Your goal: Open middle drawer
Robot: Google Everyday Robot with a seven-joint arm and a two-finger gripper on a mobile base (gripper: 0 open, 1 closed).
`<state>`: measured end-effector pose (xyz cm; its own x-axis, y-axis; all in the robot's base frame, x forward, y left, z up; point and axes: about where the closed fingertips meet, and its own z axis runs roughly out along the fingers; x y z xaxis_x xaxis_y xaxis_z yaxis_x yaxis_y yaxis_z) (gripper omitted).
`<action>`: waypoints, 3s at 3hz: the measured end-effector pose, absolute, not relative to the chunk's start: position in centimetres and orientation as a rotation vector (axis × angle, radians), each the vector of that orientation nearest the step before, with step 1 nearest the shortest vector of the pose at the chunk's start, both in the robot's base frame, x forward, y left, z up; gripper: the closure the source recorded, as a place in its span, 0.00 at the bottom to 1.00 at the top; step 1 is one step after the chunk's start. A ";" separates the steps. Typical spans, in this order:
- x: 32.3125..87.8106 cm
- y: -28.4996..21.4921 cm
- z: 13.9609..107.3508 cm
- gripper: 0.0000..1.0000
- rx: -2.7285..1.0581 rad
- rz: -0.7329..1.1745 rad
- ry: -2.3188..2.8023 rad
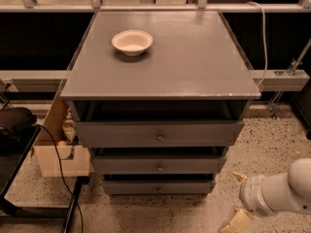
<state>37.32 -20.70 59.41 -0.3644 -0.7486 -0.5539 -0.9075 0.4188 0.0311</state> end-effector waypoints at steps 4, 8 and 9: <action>39.5 -18.5 52.6 0.00 -1.451 0.511 2.101; 44.3 -14.6 45.5 0.00 -1.738 0.059 1.937; 45.7 -13.0 45.8 0.00 -1.744 0.046 1.895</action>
Offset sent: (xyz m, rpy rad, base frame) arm 0.0046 0.0011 -0.0406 0.0550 0.0093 0.0202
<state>45.68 -12.98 45.85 0.0010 -0.9090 -0.4168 -0.9282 0.1543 -0.3386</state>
